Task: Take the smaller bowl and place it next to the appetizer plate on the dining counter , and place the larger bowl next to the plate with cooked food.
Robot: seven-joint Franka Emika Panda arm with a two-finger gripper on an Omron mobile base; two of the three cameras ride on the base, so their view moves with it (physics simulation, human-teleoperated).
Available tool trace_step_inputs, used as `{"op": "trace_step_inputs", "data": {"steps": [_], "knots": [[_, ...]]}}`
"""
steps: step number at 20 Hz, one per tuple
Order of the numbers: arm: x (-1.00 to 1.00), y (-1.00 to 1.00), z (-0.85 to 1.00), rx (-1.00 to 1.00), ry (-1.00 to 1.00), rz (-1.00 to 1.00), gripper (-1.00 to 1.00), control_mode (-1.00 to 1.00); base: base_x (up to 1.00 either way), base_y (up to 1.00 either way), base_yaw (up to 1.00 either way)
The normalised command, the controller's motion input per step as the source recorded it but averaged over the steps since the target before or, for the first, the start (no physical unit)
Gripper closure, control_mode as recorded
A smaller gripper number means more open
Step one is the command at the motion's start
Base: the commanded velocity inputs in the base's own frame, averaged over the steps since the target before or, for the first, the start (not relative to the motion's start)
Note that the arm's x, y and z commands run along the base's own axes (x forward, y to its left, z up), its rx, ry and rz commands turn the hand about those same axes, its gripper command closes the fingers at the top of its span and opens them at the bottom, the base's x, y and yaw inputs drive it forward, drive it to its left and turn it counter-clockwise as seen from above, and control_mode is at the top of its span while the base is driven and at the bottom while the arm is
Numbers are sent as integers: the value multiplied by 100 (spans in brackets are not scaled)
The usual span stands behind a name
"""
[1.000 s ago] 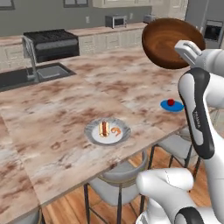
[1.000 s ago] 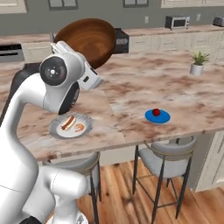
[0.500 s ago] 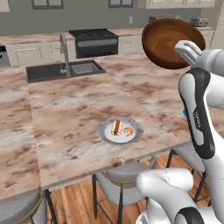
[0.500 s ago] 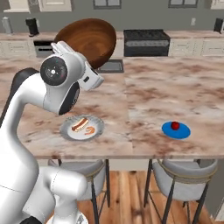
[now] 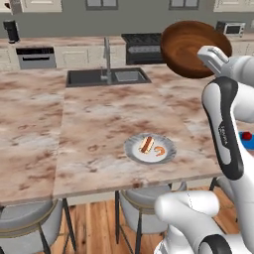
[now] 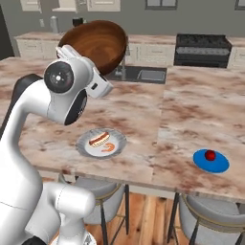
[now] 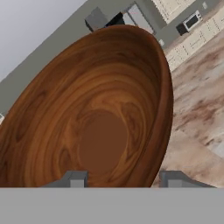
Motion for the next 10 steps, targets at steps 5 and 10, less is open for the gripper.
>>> {"op": "trace_step_inputs", "data": {"steps": [5,10], "knots": [[0,0,0,0,0,0,100,100,58,0,39],[0,-5,-12,0,2,0,100,-100,25,0,19]]}}
